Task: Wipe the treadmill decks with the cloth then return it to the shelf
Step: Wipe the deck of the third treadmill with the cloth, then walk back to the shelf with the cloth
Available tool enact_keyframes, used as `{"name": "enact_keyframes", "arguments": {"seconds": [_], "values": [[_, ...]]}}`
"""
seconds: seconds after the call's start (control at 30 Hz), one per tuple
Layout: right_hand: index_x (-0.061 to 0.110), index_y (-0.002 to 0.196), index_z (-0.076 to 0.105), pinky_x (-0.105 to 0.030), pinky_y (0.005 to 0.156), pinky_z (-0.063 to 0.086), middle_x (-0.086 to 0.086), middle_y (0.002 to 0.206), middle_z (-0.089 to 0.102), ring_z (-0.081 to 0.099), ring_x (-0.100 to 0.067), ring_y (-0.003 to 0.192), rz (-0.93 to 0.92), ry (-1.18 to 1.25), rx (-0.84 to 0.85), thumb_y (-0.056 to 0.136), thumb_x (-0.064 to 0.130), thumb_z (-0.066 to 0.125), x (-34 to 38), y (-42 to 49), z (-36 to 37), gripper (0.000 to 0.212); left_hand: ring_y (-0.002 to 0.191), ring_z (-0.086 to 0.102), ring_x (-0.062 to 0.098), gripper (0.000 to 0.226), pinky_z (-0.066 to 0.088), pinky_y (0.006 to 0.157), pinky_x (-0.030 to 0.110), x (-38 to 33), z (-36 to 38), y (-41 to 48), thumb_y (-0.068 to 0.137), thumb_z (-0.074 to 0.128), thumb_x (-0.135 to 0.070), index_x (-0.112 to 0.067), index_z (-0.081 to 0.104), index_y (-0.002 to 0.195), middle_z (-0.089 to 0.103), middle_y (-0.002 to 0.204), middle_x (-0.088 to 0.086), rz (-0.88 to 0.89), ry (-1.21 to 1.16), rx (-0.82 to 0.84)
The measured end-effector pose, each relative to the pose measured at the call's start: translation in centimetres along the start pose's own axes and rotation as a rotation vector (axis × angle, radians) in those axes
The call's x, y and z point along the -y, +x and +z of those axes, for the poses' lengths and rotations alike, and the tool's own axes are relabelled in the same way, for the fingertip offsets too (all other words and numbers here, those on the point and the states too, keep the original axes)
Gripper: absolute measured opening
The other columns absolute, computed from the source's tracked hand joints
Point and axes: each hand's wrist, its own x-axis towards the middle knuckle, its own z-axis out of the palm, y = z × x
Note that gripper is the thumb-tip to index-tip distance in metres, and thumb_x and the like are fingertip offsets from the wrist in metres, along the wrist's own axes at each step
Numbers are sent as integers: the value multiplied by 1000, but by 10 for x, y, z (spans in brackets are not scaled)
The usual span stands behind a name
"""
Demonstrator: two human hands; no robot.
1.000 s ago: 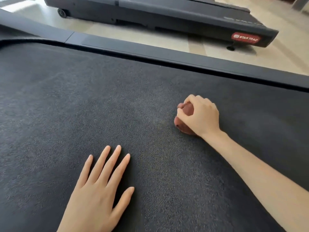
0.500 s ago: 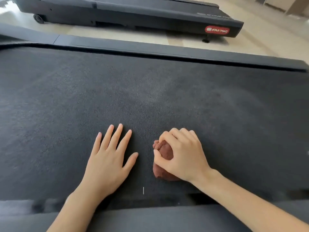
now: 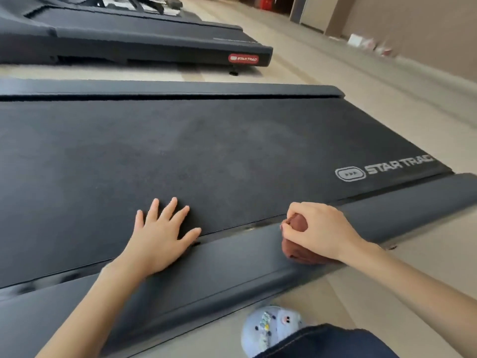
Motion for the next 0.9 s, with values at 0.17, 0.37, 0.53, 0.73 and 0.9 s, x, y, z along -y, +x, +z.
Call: {"name": "enact_keyframes", "arguments": {"seconds": [0.17, 0.37, 0.53, 0.73, 0.9], "values": [[29, 73, 47, -29, 65, 31, 8, 74, 58, 53, -17, 77, 91, -48, -70, 78, 52, 54, -27, -45, -27, 25, 114, 49, 1, 28, 35, 95, 16, -105, -30, 13, 92, 43, -51, -42, 55, 115, 57, 125, -16, 299, -588, 321], [29, 74, 47, -34, 77, 41, 8, 76, 58, 52, -19, 78, 207, -107, -156, 78, 54, 50, -61, -75, -62, 26, 114, 51, 5, 36, 40, 98, 29, -180, -30, 1, 93, 42, -45, -42, 45, 129, 51, 128, -22, 492, -321, 112], [30, 77, 46, -32, 75, 39, 9, 77, 56, 53, -19, 80, 275, -154, -165, 78, 58, 48, -95, -103, -76, 28, 113, 51, 8, 43, 41, 81, 25, -212, -31, 0, 96, 31, -45, -40, 30, 139, 37, 138, -24, 564, -40, -100], [29, 81, 45, -34, 76, 40, 11, 81, 57, 52, -18, 81, 394, -167, -166, 77, 67, 44, -149, -145, -91, 38, 126, 39, 7, 48, 34, 96, 24, -286, -15, -4, 96, 29, -48, -36, 25, 142, 32, 144, -21, 699, 54, -103], [32, 77, 42, -34, 76, 36, 13, 78, 54, 48, -17, 78, 500, -141, -178, 74, 68, 38, -214, -197, -102, 36, 134, 27, 5, 50, 25, 105, 24, -364, 9, -13, 95, 31, -48, -37, 24, 143, 29, 147, -21, 822, 84, -53]]}}
